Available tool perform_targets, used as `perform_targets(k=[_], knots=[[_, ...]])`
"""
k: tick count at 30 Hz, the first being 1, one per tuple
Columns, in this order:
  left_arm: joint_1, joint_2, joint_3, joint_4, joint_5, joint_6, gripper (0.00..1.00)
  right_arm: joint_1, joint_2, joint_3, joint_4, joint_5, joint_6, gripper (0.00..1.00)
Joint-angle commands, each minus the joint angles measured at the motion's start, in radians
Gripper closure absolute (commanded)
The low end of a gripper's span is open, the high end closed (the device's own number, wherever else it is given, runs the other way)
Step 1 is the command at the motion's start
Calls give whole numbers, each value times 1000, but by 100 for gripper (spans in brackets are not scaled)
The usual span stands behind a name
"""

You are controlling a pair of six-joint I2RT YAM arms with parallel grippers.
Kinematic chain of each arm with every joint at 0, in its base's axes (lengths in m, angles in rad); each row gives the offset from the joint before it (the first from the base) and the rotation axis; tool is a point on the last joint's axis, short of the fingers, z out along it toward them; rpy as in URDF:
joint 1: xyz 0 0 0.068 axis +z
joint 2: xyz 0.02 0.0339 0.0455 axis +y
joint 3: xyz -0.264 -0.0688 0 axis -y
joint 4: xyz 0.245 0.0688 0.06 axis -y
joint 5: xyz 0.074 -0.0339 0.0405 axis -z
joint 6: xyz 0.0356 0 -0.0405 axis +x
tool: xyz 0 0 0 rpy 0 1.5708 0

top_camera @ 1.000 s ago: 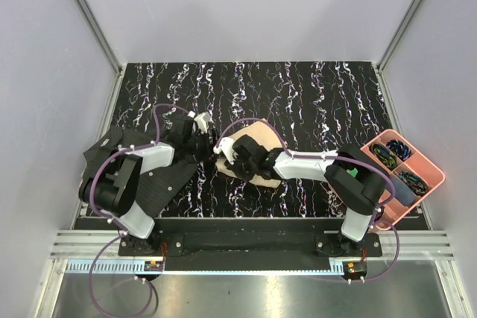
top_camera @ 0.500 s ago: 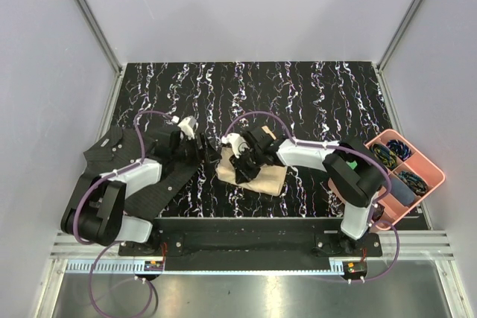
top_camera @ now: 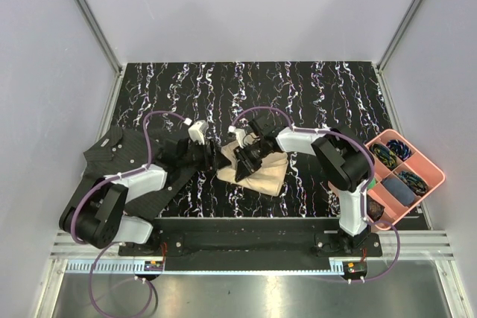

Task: Fold the napkin, place the utensils inside, and roll it up
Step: Roll the napkin with the utensil

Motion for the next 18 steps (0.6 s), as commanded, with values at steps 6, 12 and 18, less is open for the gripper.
perform_targets(k=[6, 12, 18], knots=[[-45, 38, -21, 126, -16, 9, 30, -56, 112, 48, -31, -78, 26, 74], [-52, 67, -36, 143, -16, -4, 32, -82, 152, 69, -31, -118, 40, 74], [-54, 73, -51, 162, -20, -2, 44, -102, 171, 79, -29, -135, 46, 73]])
